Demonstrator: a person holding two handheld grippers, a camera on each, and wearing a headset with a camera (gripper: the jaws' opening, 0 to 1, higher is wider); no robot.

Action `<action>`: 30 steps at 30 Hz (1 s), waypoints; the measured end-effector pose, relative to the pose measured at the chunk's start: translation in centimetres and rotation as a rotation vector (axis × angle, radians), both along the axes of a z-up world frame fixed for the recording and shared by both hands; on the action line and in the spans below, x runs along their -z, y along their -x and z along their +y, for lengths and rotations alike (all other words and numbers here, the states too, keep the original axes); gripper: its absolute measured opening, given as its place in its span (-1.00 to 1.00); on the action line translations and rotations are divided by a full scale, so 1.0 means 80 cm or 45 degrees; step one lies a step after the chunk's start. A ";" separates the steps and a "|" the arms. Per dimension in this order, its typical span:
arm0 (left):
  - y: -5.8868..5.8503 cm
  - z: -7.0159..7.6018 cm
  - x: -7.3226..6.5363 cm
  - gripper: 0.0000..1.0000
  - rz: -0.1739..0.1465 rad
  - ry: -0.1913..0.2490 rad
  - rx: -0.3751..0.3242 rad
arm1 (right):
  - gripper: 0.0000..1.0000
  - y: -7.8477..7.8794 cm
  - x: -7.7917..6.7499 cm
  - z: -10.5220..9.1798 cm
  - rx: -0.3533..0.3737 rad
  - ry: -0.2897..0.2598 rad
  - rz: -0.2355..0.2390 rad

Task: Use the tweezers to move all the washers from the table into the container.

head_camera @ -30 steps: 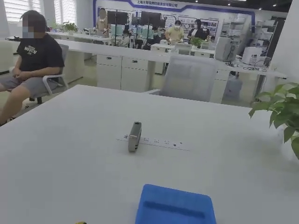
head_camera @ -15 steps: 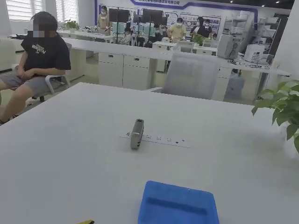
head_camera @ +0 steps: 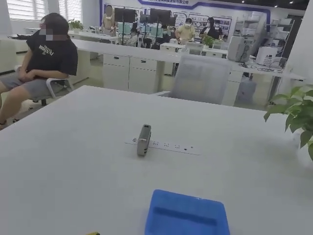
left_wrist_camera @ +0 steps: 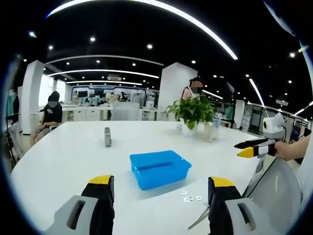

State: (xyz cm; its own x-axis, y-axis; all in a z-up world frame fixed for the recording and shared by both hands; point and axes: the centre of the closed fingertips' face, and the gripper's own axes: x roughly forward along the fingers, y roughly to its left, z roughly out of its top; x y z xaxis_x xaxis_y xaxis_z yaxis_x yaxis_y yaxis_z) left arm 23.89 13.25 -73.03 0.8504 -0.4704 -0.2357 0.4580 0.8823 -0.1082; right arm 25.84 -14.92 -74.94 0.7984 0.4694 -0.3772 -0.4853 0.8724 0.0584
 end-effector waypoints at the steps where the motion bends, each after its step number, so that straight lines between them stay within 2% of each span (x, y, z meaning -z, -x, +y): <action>1: 0.000 0.000 0.001 0.59 0.002 -0.001 0.001 | 0.26 0.000 0.001 0.000 -0.004 0.006 0.002; 8: 0.000 0.001 -0.003 0.59 -0.011 0.010 -0.004 | 0.24 0.000 0.001 0.000 -0.005 -0.007 0.006; 17: -0.001 0.004 0.000 0.59 -0.001 0.003 -0.018 | 0.24 0.002 0.004 0.009 -0.023 0.010 0.028; 22: -0.001 0.004 0.002 0.58 0.011 0.004 -0.019 | 0.24 0.001 0.003 0.005 -0.015 0.002 0.022; 24: -0.001 0.006 0.003 0.59 0.029 0.030 -0.022 | 0.25 0.001 0.003 0.005 -0.010 0.004 0.020; 26: -0.002 0.010 0.004 0.63 0.064 0.101 -0.032 | 0.29 0.002 0.005 0.005 -0.022 0.026 0.030; 28: -0.001 0.010 0.012 0.69 0.140 0.155 -0.018 | 0.33 0.004 0.012 0.004 -0.034 0.091 0.067; 30: -0.001 0.010 0.014 0.63 0.154 0.145 -0.004 | 0.33 0.006 0.015 0.007 -0.049 0.150 0.089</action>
State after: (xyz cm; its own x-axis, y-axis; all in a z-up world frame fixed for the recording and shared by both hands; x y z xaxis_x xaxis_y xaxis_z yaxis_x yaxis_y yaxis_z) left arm 23.99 14.04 -74.15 0.8204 -0.4976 -0.2816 0.4331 0.8624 -0.2620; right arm 25.33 -14.38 -76.13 0.7504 0.4482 -0.4858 -0.5168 0.8561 -0.0086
